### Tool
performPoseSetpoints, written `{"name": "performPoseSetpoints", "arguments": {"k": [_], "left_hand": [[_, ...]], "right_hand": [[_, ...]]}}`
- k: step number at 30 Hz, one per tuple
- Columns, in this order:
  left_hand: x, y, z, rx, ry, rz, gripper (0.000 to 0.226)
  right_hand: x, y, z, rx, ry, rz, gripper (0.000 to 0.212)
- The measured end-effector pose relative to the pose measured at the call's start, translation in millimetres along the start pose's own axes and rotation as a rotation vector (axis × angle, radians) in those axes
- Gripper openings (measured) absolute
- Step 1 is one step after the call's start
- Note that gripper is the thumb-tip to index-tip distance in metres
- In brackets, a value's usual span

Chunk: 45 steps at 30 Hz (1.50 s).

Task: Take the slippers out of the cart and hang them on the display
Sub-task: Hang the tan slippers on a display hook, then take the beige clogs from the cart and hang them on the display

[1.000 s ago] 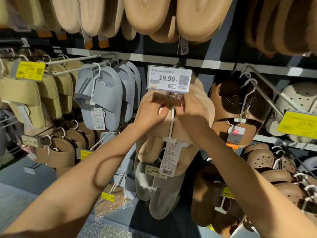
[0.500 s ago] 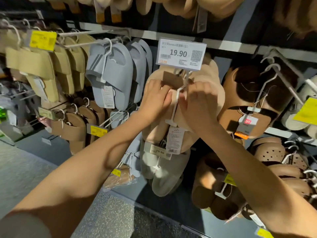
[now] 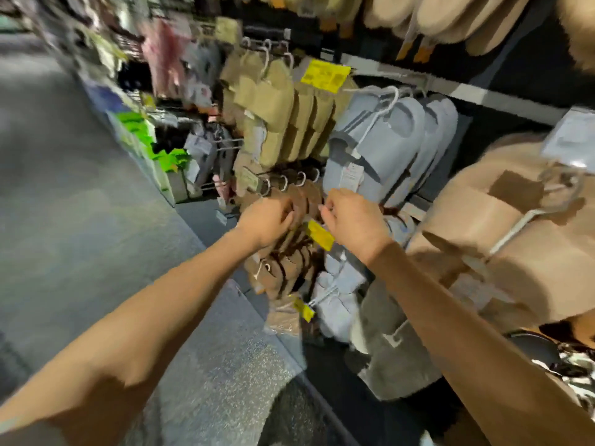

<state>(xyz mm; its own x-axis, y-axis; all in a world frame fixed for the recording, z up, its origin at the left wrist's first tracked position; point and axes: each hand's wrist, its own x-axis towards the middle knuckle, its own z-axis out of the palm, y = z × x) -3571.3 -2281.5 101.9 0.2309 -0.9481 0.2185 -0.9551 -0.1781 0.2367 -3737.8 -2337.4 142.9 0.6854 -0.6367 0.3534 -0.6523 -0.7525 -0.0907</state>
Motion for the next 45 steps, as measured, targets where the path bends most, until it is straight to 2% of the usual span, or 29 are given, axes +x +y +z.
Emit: {"name": "performPoseSetpoints", "arguments": {"k": [3,8,16,22,30,33,35,39,45], "left_hand": [[-48,-88,-27,0.065,-0.03,-0.275,0.031],[-141,-212,-76,0.134,-0.054,-0.624,0.035],[-319,-322,-118,0.104,-0.033,-1.118,0.034],[-422,-365,-131,0.039,0.077,-1.473,0.027],[-526,-387,-127,-0.045,0.287,-1.993,0.03],[-549,-384,-112,-0.081,0.339,-2.155,0.03],[-558,-376,-99,-0.135,0.324,-2.227,0.028],[-576,-363,-69,-0.216,0.377,-2.362,0.031],[-597,-365,-30,-0.375,0.46,-2.392,0.032]], "right_hand": [[32,-76,28,0.065,-0.072,-0.131,0.023],[79,-222,73,0.089,-0.249,-0.339,0.023],[80,-447,131,0.207,-0.405,-0.757,0.023],[73,-570,161,0.223,-0.512,-1.049,0.022],[54,-717,184,0.206,-0.56,-1.532,0.026],[47,-756,196,0.229,-0.549,-1.654,0.024],[33,-769,203,0.232,-0.552,-1.741,0.025],[-11,-784,219,0.173,-0.667,-1.897,0.026],[-65,-801,252,0.087,-0.756,-1.978,0.022]]}}
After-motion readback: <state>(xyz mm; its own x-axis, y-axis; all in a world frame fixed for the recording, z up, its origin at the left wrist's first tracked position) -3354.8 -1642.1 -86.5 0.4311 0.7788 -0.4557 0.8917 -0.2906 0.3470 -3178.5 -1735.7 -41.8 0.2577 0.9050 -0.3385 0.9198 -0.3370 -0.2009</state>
